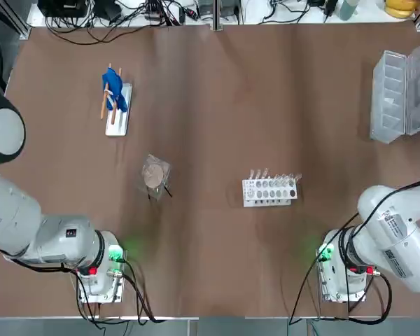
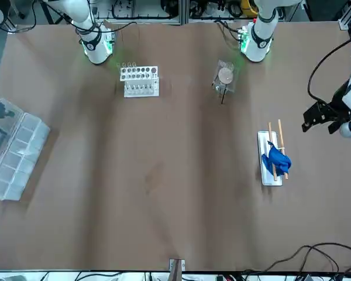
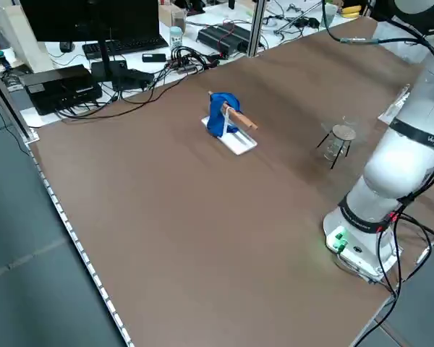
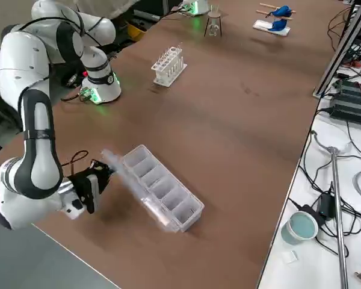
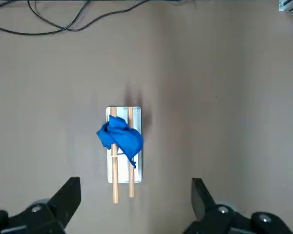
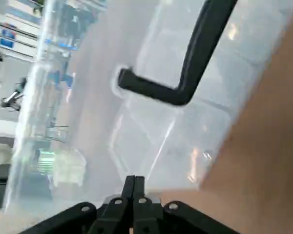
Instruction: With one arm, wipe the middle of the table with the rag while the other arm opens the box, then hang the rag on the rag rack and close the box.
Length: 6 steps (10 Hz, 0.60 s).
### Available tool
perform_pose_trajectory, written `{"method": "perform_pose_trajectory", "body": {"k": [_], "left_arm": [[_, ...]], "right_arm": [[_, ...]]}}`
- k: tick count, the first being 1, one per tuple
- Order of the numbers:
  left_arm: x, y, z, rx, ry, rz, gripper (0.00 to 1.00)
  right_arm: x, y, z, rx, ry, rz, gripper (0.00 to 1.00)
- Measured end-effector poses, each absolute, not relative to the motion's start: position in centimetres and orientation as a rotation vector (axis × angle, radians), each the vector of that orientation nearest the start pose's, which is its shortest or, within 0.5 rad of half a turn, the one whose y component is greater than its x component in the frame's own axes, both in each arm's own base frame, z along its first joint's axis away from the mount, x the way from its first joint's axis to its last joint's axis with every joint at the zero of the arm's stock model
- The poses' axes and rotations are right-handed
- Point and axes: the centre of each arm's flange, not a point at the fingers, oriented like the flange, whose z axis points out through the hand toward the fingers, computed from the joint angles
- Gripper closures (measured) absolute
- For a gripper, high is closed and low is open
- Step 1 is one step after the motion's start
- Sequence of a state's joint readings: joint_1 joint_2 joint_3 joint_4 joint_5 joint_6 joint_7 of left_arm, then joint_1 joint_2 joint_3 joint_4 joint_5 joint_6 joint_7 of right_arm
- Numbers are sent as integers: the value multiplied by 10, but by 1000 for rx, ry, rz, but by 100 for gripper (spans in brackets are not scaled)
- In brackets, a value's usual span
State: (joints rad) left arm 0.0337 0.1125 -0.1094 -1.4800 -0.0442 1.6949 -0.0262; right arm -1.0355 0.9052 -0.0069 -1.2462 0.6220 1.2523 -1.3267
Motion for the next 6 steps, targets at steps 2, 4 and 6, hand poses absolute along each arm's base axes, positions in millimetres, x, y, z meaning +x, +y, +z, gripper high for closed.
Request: {"method": "perform_pose_trajectory", "body": {"k": [2, 4, 6], "left_arm": [[600, -45, 615, -3197, 68, -161, 0], [600, -45, 615, -3197, 69, -161, 0], [600, -46, 615, -3197, 69, -161, 0]], "right_arm": [[429, -496, 210, -2037, -273, -305, 99], [454, -480, 208, -2060, -311, -295, 98], [458, -477, 208, -2064, -318, -294, 98]]}}
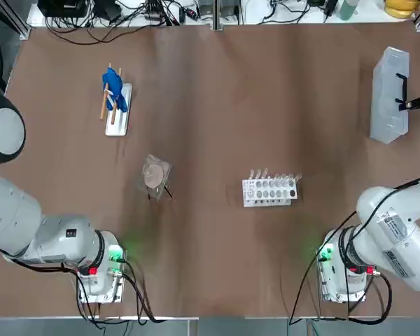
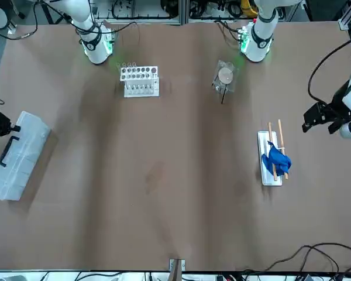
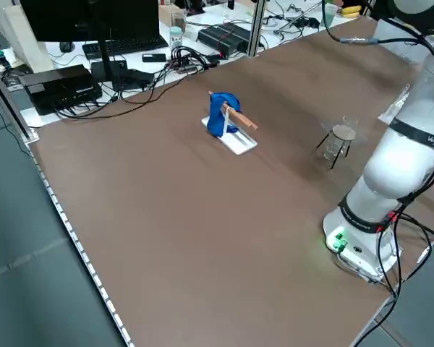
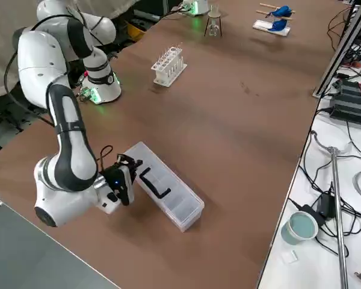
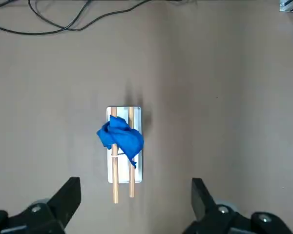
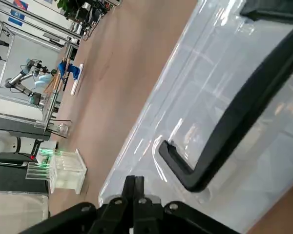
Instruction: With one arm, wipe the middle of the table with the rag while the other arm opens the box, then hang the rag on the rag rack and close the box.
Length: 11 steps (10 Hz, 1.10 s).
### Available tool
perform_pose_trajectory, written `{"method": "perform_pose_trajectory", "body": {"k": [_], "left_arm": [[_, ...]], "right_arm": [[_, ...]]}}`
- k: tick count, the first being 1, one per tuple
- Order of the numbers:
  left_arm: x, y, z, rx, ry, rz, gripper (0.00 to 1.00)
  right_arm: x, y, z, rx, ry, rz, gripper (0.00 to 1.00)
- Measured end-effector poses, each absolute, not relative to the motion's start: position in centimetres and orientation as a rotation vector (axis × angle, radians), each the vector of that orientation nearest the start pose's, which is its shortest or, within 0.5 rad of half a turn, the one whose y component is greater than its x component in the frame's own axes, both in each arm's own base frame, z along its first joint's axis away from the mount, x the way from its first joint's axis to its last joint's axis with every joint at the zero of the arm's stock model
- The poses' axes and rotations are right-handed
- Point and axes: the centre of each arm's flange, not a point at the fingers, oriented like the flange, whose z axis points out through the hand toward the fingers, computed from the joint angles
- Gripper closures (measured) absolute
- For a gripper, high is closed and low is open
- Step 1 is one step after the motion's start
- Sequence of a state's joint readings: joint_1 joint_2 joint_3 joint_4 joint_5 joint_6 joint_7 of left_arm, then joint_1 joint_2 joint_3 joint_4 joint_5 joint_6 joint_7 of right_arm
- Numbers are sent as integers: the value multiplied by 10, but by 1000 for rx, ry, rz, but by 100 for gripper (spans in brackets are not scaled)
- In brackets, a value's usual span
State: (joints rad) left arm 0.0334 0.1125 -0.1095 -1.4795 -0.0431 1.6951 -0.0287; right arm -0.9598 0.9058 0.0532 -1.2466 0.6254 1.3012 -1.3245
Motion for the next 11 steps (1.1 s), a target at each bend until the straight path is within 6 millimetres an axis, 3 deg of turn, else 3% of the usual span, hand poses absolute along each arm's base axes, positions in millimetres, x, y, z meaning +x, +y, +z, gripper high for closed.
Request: {"method": "perform_pose_trajectory", "body": {"k": [3, 4, 5, 7, 9, 10, 11], "left_arm": [[600, -46, 615, -3197, 68, -161, 0], [600, -46, 615, -3197, 68, -160, 0], [600, -46, 615, -3197, 69, -160, 0], [600, -46, 615, -3197, 68, -160, 0], [600, -45, 614, -3197, 66, -158, 0], [600, -45, 614, -3196, 66, -157, 0], [600, -44, 613, -3181, 68, -155, 0]], "right_arm": [[465, -477, 214, -2088, -308, -288, 98], [473, -476, 230, -2122, -306, -257, 98], [486, -475, 269, -2176, -310, -197, 98], [517, -452, 382, -2336, -316, -86, 97], [548, -387, 484, -2526, -326, 24, 93], [565, -342, 521, -2614, -326, 83, 87], [581, -294, 549, -2701, -316, 142, 71]]}}
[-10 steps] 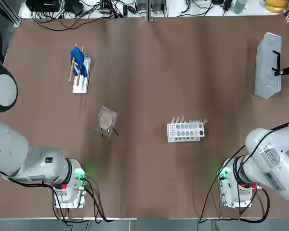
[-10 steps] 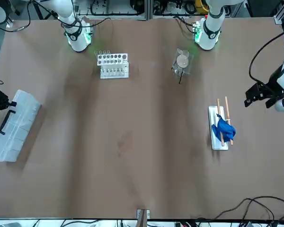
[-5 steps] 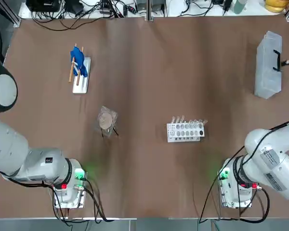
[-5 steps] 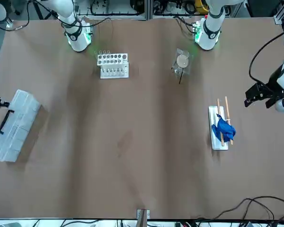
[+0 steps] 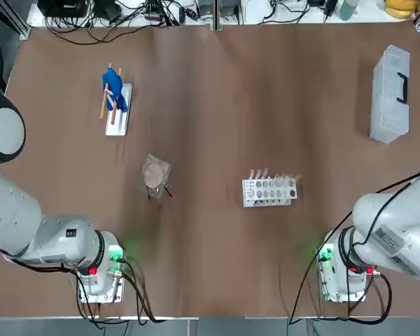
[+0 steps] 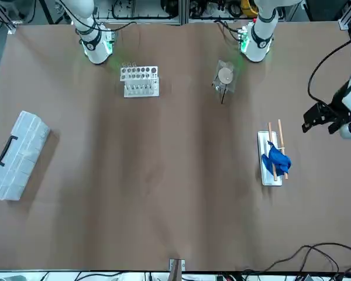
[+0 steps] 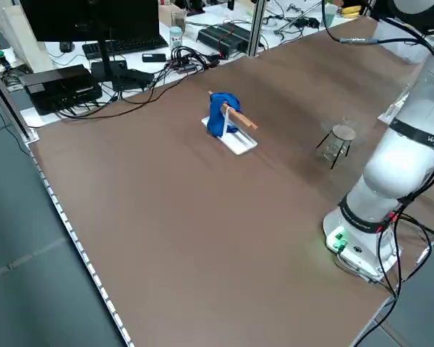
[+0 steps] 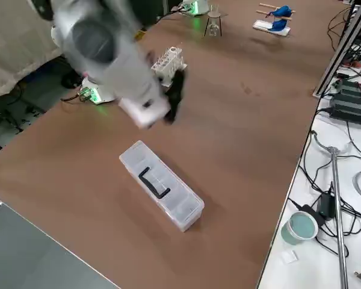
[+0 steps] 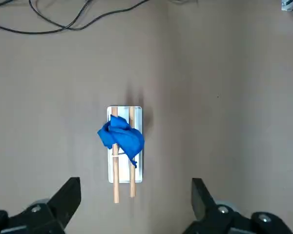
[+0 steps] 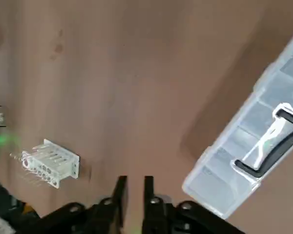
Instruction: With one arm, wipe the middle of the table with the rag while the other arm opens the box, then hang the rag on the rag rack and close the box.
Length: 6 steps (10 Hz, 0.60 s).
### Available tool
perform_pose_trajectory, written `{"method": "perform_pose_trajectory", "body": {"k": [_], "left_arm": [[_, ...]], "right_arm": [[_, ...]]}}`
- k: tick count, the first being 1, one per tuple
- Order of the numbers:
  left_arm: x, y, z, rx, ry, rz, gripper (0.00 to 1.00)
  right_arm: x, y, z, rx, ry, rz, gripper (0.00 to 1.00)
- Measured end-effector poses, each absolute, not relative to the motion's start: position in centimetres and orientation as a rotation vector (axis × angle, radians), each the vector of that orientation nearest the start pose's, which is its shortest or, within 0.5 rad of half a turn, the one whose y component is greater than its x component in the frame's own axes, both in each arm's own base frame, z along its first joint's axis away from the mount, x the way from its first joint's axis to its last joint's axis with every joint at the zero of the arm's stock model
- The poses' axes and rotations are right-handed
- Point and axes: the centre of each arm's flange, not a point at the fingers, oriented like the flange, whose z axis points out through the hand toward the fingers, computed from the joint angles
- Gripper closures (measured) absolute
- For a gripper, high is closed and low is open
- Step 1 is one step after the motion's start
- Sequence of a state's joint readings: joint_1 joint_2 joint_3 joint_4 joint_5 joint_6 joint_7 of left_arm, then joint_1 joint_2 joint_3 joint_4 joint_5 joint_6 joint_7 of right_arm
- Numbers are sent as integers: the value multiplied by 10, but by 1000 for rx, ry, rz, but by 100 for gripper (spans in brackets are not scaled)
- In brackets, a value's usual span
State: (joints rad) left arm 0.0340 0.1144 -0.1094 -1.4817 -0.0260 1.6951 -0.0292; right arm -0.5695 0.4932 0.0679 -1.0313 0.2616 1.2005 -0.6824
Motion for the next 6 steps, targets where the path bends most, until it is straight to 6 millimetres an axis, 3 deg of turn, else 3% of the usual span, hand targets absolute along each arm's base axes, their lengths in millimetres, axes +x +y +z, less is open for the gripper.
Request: {"method": "perform_pose_trajectory", "body": {"k": [2, 4, 5, 6], "left_arm": [[600, -43, 612, -3163, 68, -154, 0], [600, -44, 611, -3163, 70, -151, 0], [600, -45, 611, -3164, 72, -150, 0], [600, -45, 611, -3164, 72, -149, 0]], "right_arm": [[606, -216, 577, -2856, -273, 221, 41], [627, -153, 585, -2977, -246, 254, 9], [636, -132, 586, -3010, -272, 217, 1], [643, -117, 583, -3035, -294, 151, 1]]}}
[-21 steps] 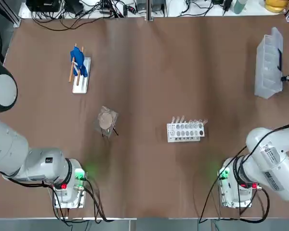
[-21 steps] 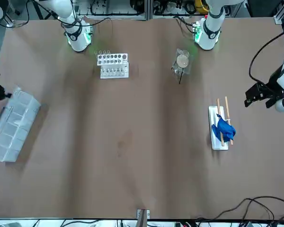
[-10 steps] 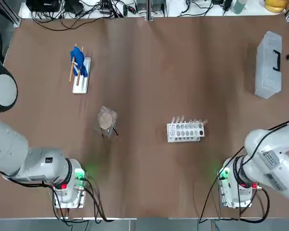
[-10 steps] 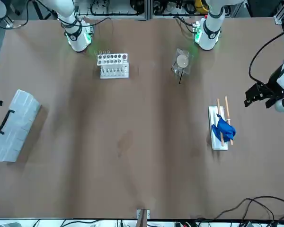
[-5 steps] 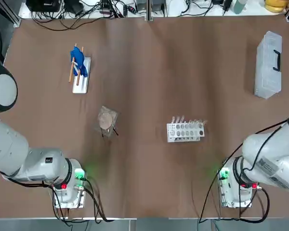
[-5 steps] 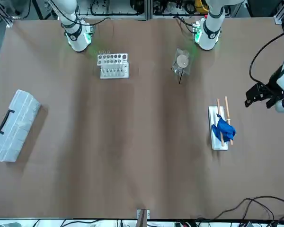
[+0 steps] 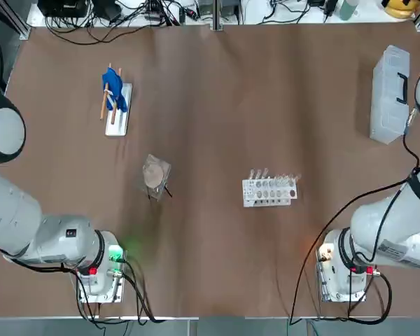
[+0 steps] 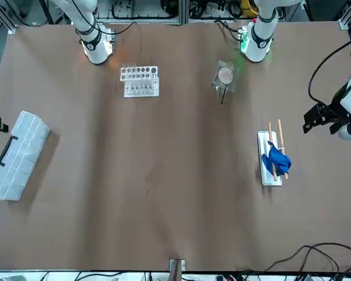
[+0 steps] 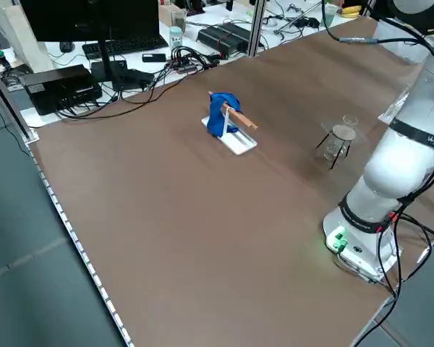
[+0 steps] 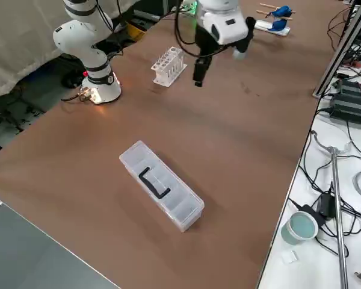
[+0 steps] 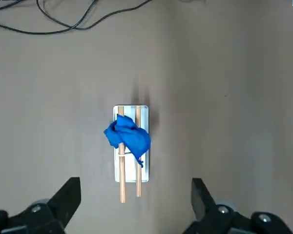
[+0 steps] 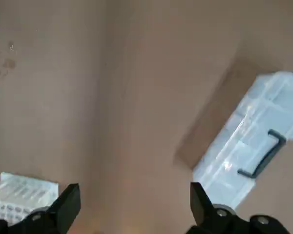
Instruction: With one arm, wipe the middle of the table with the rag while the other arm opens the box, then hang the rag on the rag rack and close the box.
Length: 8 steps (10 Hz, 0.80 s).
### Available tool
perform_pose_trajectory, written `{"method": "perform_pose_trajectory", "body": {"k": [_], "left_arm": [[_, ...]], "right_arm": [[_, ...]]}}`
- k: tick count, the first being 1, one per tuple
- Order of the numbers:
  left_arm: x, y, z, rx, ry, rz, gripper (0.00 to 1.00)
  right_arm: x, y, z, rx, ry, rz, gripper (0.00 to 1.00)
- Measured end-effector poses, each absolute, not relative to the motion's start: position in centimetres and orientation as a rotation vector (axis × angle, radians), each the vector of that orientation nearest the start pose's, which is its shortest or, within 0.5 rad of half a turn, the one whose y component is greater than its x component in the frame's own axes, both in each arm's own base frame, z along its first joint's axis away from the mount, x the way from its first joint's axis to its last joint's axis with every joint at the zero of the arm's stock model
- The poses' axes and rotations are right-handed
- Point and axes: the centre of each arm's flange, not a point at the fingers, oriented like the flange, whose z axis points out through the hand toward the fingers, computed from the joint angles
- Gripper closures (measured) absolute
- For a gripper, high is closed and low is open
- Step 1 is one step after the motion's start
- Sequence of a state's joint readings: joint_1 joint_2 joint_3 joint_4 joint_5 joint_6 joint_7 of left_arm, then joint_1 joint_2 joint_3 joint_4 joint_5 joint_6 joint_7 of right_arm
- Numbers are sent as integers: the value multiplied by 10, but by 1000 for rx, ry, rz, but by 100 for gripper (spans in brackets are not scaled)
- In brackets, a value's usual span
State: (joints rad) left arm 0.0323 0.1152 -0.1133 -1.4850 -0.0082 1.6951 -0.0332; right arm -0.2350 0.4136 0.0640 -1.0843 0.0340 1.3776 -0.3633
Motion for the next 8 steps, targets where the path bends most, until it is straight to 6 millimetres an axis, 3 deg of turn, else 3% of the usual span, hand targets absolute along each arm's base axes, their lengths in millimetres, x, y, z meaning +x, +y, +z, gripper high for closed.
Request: {"method": "perform_pose_trajectory", "body": {"k": [2, 5, 8], "left_arm": [[600, -46, 610, -3164, 75, -147, 0], [600, -47, 605, -3164, 74, -129, 0], [599, -49, 603, -3165, 80, -121, 0]], "right_arm": [[633, -93, 572, -3090, -263, 28, 1], [579, -74, 562, -3116, -109, 26, 1], [573, -67, 562, -3119, -75, 29, 1]]}}
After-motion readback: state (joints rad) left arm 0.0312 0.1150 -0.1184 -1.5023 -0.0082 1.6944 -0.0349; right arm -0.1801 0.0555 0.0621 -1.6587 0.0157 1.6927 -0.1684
